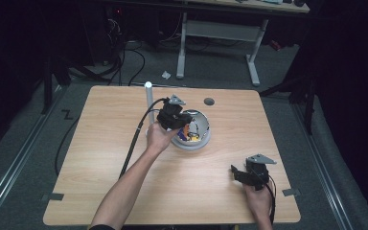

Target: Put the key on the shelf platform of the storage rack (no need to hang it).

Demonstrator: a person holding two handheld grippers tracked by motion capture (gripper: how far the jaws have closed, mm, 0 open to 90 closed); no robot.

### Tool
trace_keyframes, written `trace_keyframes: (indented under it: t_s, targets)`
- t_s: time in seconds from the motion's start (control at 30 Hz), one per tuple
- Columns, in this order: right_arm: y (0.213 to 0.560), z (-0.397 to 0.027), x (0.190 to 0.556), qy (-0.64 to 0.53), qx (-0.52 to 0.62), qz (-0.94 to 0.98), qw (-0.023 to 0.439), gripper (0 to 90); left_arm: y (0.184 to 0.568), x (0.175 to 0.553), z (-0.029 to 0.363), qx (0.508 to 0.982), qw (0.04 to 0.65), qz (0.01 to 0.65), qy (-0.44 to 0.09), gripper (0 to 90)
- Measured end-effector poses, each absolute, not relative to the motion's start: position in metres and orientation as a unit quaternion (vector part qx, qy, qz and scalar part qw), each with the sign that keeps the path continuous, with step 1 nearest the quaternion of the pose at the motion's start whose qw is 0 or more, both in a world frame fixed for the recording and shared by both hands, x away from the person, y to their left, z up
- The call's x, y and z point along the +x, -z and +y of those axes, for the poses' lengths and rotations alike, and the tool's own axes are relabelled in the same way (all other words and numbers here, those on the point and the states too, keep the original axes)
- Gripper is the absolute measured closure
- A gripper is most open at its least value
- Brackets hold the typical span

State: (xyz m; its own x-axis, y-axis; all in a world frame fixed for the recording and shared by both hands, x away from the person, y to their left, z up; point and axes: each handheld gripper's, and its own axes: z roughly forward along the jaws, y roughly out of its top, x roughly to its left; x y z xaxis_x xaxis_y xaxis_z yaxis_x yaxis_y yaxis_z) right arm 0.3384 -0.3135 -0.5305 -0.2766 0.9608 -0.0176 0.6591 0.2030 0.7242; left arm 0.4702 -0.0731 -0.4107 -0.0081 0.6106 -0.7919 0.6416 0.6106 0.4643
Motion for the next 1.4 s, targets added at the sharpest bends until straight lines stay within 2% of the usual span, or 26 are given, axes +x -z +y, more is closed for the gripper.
trace_keyframes:
  t_s: [0.5,0.9,1.1,1.4]
  targets:
    - [0.531,-0.313,0.338,-0.31,0.551,0.736,0.243,31.7,0.431,0.474,-0.077,0.456,0.53,0.715,-0.002,73.8]
    - [0.531,-0.313,0.338,-0.31,0.551,0.736,0.243,31.6,0.425,0.465,-0.072,0.453,0.537,0.711,-0.017,46.2]
    - [0.531,-0.313,0.338,-0.31,0.551,0.736,0.243,31.7,0.412,0.455,-0.064,0.44,0.555,0.706,-0.015,44.7]
    - [0.531,-0.313,0.338,-0.31,0.551,0.736,0.243,31.7,0.401,0.439,-0.047,0.447,0.558,0.699,-0.026,41.5]
